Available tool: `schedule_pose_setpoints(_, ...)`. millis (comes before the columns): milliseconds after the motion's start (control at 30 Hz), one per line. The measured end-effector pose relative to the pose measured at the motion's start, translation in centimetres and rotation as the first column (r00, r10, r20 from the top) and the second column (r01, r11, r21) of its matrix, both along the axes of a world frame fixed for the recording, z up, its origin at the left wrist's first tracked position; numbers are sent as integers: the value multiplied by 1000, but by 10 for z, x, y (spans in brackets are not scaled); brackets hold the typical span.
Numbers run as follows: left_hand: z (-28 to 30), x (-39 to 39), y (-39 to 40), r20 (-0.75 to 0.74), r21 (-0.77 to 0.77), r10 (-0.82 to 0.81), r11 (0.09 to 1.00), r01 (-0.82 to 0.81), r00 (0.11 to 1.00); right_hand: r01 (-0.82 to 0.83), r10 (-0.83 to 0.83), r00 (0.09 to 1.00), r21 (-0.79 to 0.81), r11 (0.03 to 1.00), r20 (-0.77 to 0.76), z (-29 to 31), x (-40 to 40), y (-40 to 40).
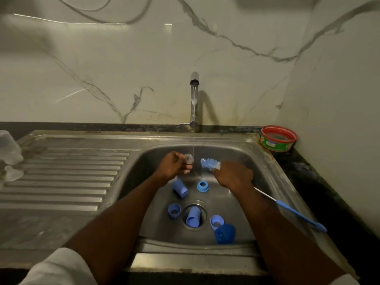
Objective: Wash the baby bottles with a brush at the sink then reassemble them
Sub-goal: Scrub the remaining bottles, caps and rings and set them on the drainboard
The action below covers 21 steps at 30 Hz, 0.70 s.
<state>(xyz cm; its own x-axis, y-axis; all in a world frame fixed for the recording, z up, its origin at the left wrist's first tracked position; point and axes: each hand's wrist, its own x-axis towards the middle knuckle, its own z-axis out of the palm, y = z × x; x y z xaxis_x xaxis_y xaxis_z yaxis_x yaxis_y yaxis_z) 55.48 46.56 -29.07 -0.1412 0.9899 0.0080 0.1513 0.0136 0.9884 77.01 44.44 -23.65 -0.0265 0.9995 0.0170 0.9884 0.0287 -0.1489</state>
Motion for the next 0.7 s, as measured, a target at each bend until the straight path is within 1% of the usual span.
schedule_pose_setpoints(100, 9, 10, -1, 97, 55, -46, 998, 41, 994, -12, 12, 1000, -23, 1000, -8, -3, 0, 2)
schedule_pose_setpoints(233, 9, 19, 4, 119, 103, -81, 992, 69, 990, -22, 22, 1000, -35, 999, -5, -4, 0, 4)
schedule_pose_setpoints(400, 16, 27, 4, 208, 141, -119, 986, 91, 971, -37, 37, 999, -36, 999, -14, -7, -2, 5)
schedule_pose_setpoints(567, 19, 28, 5, 305, 142, -123, 986, 83, 944, -43, 42, 999, -47, 998, -18, -9, -4, 7)
schedule_pose_setpoints(700, 18, 28, 5, 271, 74, -65, 996, 47, 960, -50, 48, 999, -63, 997, -25, -9, -3, 7)
